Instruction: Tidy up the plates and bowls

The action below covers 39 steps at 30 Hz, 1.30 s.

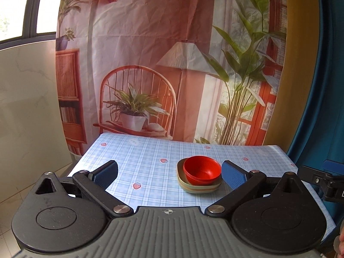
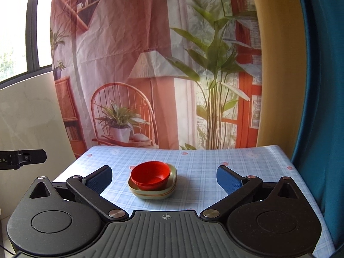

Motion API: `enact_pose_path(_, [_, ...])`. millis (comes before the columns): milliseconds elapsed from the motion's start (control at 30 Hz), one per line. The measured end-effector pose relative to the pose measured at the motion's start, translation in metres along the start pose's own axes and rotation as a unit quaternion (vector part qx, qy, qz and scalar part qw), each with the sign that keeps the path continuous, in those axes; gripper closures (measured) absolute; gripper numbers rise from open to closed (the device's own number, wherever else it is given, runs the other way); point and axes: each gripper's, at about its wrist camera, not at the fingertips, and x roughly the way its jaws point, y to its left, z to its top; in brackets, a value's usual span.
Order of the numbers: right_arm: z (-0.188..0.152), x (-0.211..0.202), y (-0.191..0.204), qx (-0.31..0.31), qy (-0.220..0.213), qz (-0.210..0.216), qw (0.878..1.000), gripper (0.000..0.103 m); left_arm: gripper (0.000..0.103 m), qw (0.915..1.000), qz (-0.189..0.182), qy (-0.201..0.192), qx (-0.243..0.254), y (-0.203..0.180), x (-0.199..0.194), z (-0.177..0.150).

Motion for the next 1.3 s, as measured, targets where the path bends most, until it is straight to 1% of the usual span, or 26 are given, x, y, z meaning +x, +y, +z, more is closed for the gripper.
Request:
enact_pose_path(100, [0.007, -0.022, 0.003, -0.002, -0.023, -0.004, 1.000, 0.000, 0.000, 0.9999, -0.012, 0.000, 0.003, -0.002, -0.017, 0.004])
enact_pose_path(200, [0.015, -0.042, 0.005, -0.004, -0.040, -0.009, 0.999, 0.000, 0.000, 0.9998, -0.004, -0.018, 0.010, -0.006, -0.034, 0.006])
enact_pose_path(300, [0.021, -0.057, 0.006, -0.005, -0.049, -0.016, 0.999, 0.000, 0.000, 0.9992, 0.001, -0.035, 0.018, -0.012, -0.049, 0.009])
enact_pose_path(433, [0.026, -0.074, 0.007, -0.004, -0.061, -0.023, 0.998, 0.000, 0.000, 0.9981, -0.002, -0.056, 0.027, -0.019, -0.066, 0.011])
enact_pose_path(533, [0.028, -0.082, 0.009, -0.005, -0.068, -0.023, 0.997, 0.000, 0.000, 0.9965, 0.009, -0.070, 0.043, -0.026, -0.074, 0.014])
enact_pose_path(633, [0.029, -0.087, 0.009, -0.005, -0.073, -0.022, 0.997, 0.000, 0.000, 0.9957, 0.015, -0.079, 0.046, -0.029, -0.079, 0.016])
enact_pose_path(933, [0.029, -0.091, 0.007, -0.002, -0.076, -0.024, 0.997, 0.000, 0.000, 0.9957, 0.019, -0.080, 0.044, -0.031, -0.082, 0.016])
enact_pose_path(1300, [0.027, -0.091, 0.010, -0.004, -0.073, -0.023, 0.997, 0.000, 0.000, 0.9966, 0.019, -0.072, 0.037, -0.025, -0.078, 0.017])
